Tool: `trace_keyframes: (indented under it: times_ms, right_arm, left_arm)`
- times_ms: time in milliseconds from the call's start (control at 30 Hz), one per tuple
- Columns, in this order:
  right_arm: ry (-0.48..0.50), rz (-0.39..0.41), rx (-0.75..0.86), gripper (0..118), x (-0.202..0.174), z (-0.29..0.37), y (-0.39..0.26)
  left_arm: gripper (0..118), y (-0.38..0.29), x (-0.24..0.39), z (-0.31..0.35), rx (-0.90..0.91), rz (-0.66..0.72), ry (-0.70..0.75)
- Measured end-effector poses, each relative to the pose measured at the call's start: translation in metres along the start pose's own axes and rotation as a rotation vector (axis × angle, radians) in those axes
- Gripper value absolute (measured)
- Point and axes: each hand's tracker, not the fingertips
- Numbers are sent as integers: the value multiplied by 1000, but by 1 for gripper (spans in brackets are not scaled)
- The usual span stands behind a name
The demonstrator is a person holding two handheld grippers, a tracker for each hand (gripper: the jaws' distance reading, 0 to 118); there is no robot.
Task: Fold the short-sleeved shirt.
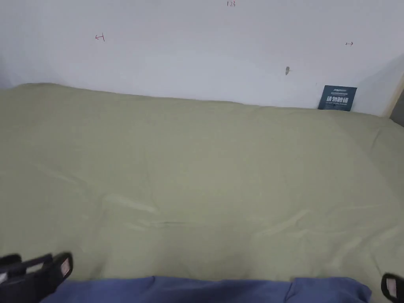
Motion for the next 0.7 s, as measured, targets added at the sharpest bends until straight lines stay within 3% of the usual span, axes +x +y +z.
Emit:
trace_keyframes:
  times_ms: [100,167,200,233,267,300,333,367,400,567,667,700]
  right_arm:
    - [-61,108,281,85,-42,16,2]
    - [-151,186,399,83,-66,19,-9]
    - [-159,215,436,76,-73,18,-17]
    - [-168,246,449,61,-79,18,-22]
    - [-164,268,444,23,-86,18,-26]
    - [-169,284,442,0,-91,17,-31]
    - [-182,270,443,0,-92,15,-37]
    - [-135,261,403,0,-90,15,-36]
    - [-100,243,382,0,-89,14,-38]
    - [-88,252,360,0,-90,13,-46]
    - [-76,260,349,0,-95,19,-44]
    - [-74,257,354,0,-93,20,-44]
  left_arm:
    - [95,7,49,8,173,-34,0]
    - [92,0,78,14,308,-95,95]
    - [90,-6,92,18,382,-116,122]
    - [81,-12,101,23,443,-145,114]
    - [56,-18,110,27,477,-167,100]
    - [23,-25,112,26,477,-178,120]
    - [0,-28,116,26,459,-174,125]
    - [0,-32,121,28,460,-176,169]
    - [0,-34,122,28,418,-169,83]
    - [0,-30,109,32,364,-184,110]
    - [0,-16,77,31,224,-95,100]
    - [0,-6,59,29,167,-32,26]
